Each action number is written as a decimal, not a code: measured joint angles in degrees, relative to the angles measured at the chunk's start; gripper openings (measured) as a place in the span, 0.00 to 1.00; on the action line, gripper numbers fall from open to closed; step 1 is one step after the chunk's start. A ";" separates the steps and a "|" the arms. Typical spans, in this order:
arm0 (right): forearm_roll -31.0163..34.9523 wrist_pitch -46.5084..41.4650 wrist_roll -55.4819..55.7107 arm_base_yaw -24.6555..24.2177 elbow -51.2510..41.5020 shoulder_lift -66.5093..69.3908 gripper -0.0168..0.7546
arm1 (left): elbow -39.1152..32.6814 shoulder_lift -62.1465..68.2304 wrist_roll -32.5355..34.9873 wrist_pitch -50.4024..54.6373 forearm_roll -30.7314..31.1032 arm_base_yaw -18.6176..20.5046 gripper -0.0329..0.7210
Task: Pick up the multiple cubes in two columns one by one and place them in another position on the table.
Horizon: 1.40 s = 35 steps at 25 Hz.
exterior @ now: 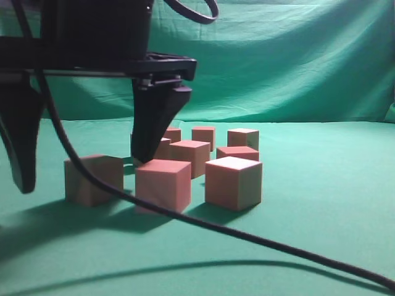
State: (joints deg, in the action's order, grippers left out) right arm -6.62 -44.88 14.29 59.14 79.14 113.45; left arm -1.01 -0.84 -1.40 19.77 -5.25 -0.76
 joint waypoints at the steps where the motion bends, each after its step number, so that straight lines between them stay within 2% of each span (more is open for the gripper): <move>1: -0.59 -0.58 0.00 0.00 0.69 0.12 0.84 | 0.00 0.00 0.00 0.00 0.00 0.00 0.04; 6: -3.49 -10.96 -0.13 0.00 11.84 0.21 0.84 | 0.00 0.00 0.00 0.00 0.00 0.00 0.04; 10: -3.87 -21.53 -0.15 0.00 23.45 0.21 0.46 | 0.00 0.00 0.00 0.00 0.00 0.00 0.04; 12: -3.87 -24.52 -0.56 0.00 27.80 0.21 0.20 | 0.00 0.00 0.00 0.00 0.00 0.00 0.04; 14: -3.72 -25.54 -1.00 0.00 31.06 -0.78 0.09 | 0.00 0.00 0.00 0.00 0.00 0.00 0.04; 22: -3.71 -26.87 -1.92 2.16 32.23 -17.91 0.10 | 0.00 0.00 0.00 0.00 0.00 0.00 0.04; 26: -3.71 -27.26 -2.95 2.27 28.45 -29.37 0.10 | 0.00 0.00 0.00 0.00 0.00 0.00 0.04; 31: -2.88 -27.57 -4.12 2.27 14.09 -46.26 0.10 | 0.00 0.00 0.00 0.00 0.00 0.00 0.04; 35: 1.78 -25.53 -4.63 2.27 0.47 -59.33 0.10 | 0.00 0.00 0.00 0.00 0.00 0.00 0.04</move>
State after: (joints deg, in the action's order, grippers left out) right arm -4.83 -70.41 9.66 61.41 79.62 54.12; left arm -1.01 -0.84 -1.40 19.77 -5.25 -0.76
